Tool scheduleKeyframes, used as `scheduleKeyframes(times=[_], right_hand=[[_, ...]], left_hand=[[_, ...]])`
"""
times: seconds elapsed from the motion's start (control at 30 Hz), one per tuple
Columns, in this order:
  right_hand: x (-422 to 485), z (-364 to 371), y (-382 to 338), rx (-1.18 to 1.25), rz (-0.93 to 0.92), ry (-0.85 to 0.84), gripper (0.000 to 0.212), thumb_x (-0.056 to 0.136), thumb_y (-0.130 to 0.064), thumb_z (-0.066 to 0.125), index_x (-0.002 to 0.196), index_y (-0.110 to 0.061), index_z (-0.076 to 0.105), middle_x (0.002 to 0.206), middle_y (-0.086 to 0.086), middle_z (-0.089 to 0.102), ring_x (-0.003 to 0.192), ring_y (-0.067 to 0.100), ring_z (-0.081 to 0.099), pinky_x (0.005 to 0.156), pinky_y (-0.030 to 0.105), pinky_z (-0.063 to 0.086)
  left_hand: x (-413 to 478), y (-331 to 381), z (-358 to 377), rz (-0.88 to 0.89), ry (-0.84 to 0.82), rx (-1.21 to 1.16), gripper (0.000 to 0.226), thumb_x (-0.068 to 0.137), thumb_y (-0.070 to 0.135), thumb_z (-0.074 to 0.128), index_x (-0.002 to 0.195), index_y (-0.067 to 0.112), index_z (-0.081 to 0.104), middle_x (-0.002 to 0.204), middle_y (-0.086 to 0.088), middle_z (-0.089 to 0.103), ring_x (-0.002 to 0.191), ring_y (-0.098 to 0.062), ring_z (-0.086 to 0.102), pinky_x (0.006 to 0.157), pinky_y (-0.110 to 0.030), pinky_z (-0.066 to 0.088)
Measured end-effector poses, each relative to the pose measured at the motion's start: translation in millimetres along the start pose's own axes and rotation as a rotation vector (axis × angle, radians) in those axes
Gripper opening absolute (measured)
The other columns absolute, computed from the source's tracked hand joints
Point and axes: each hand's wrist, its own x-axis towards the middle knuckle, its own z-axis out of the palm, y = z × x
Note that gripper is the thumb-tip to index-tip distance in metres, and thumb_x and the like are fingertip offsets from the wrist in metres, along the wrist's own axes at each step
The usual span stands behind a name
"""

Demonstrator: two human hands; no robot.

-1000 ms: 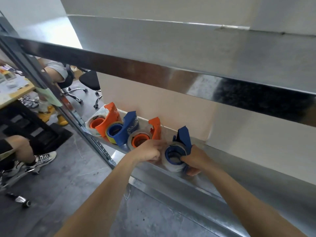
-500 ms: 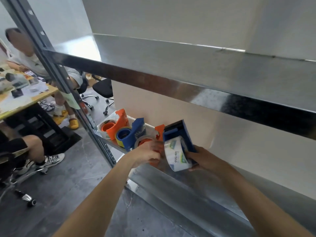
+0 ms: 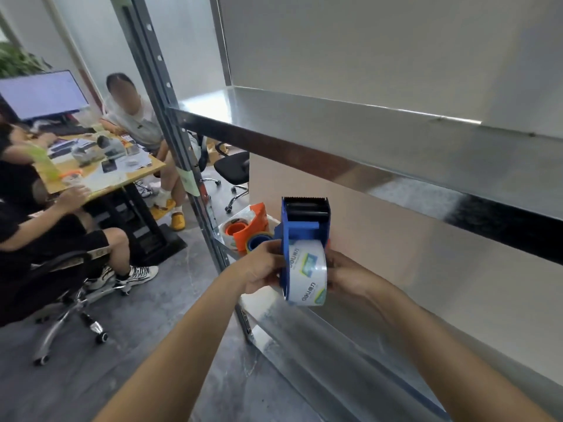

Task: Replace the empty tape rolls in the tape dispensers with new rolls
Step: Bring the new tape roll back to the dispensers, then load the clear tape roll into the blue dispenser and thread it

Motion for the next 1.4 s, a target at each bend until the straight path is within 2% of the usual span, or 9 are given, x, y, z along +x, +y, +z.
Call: scheduleKeyframes(times=[0.07,0.2,0.4,0.6,0.8,0.9,1.03,1.27,1.4], right_hand=[[6.1,11.0,-5.8,-0.029,-0.028,-0.039,0.053,0.074,-0.017,0.071,0.126,-0.018,0.058,0.117,0.02,0.065,0.11,0.043,0.061,0.094,0.061,0.047],[14.3,34.8,-21.9,-0.066,-0.048,-0.056,0.011,0.085,0.003,0.061,0.09,-0.006,0.066,0.076,0.0,0.068,0.07,0.008,0.065,0.066,0.023,0.053],[30.3,83.0,-45.0,-0.098,-0.084,-0.11,0.035,0.083,-0.008,0.065,0.118,-0.005,0.06,0.112,0.024,0.066,0.09,0.028,0.061,0.076,0.04,0.05],[43.4,116.8,-72.7,-0.129,-0.101,-0.147,0.035,0.091,-0.002,0.06,0.124,-0.009,0.051,0.104,0.006,0.067,0.097,0.029,0.066,0.083,0.045,0.056],[48.5,123.2,-97.6,-0.331,-0.306,0.169,0.022,0.09,-0.033,0.063,0.104,-0.017,0.055,0.107,0.007,0.062,0.089,0.024,0.061,0.082,0.037,0.054],[34.4,122.0,-120.5,-0.227,-0.27,0.025,0.044,0.095,-0.052,0.046,0.081,-0.017,0.067,0.078,0.002,0.071,0.067,0.018,0.063,0.071,0.035,0.05],[23.1,133.1,-125.5,-0.346,-0.328,-0.134,0.048,0.093,-0.044,0.055,0.092,0.002,0.067,0.065,-0.004,0.065,0.05,-0.003,0.057,0.049,0.013,0.043],[27.0,126.9,-116.2,-0.491,-0.503,-0.111,0.048,0.087,-0.045,0.064,0.084,0.002,0.056,0.084,0.022,0.065,0.067,0.024,0.06,0.06,0.031,0.046],[26.4,122.4,-117.9,-0.448,-0.492,-0.172,0.045,0.088,-0.037,0.066,0.077,0.002,0.046,0.071,0.018,0.06,0.058,0.015,0.053,0.052,0.028,0.043]], left_hand=[[-11.0,1.4,-8.4,0.014,0.025,0.003,0.025,0.088,-0.002,0.053,0.104,0.015,0.061,0.09,-0.004,0.071,0.082,-0.021,0.068,0.064,-0.04,0.056],[-35.4,-1.7,-29.0,0.035,0.119,-0.066,0.028,0.086,-0.001,0.057,0.106,0.017,0.061,0.095,-0.005,0.073,0.092,-0.024,0.068,0.076,-0.045,0.056],[-69.2,-10.8,-52.7,0.099,0.362,-0.17,0.02,0.093,0.006,0.049,0.109,0.013,0.059,0.097,-0.007,0.07,0.082,-0.021,0.069,0.063,-0.036,0.056],[-93.8,-1.5,-68.9,0.204,0.55,-0.245,0.029,0.095,0.009,0.043,0.123,0.006,0.051,0.095,-0.007,0.067,0.076,-0.022,0.066,0.063,-0.035,0.054],[-114.4,5.2,-86.6,0.239,0.623,-0.259,0.027,0.099,0.015,0.037,0.122,0.011,0.051,0.099,-0.007,0.067,0.078,-0.022,0.066,0.067,-0.038,0.054],[-118.0,6.9,-91.7,0.247,0.643,-0.251,0.031,0.099,0.018,0.037,0.125,0.01,0.051,0.104,-0.009,0.067,0.078,-0.022,0.068,0.066,-0.037,0.055],[-116.6,10.3,-92.1,0.264,0.632,-0.258,0.033,0.097,0.024,0.043,0.124,0.008,0.052,0.11,-0.018,0.067,0.09,-0.034,0.067,0.081,-0.053,0.054],[-116.4,20.6,-96.3,0.292,0.645,-0.211,0.015,0.093,0.008,0.047,0.103,0.012,0.058,0.093,-0.011,0.068,0.081,-0.027,0.067,0.068,-0.039,0.054],[-114.4,25.4,-99.7,0.292,0.635,-0.207,0.018,0.093,0.004,0.048,0.103,0.015,0.057,0.093,-0.009,0.068,0.081,-0.025,0.066,0.069,-0.039,0.055]])
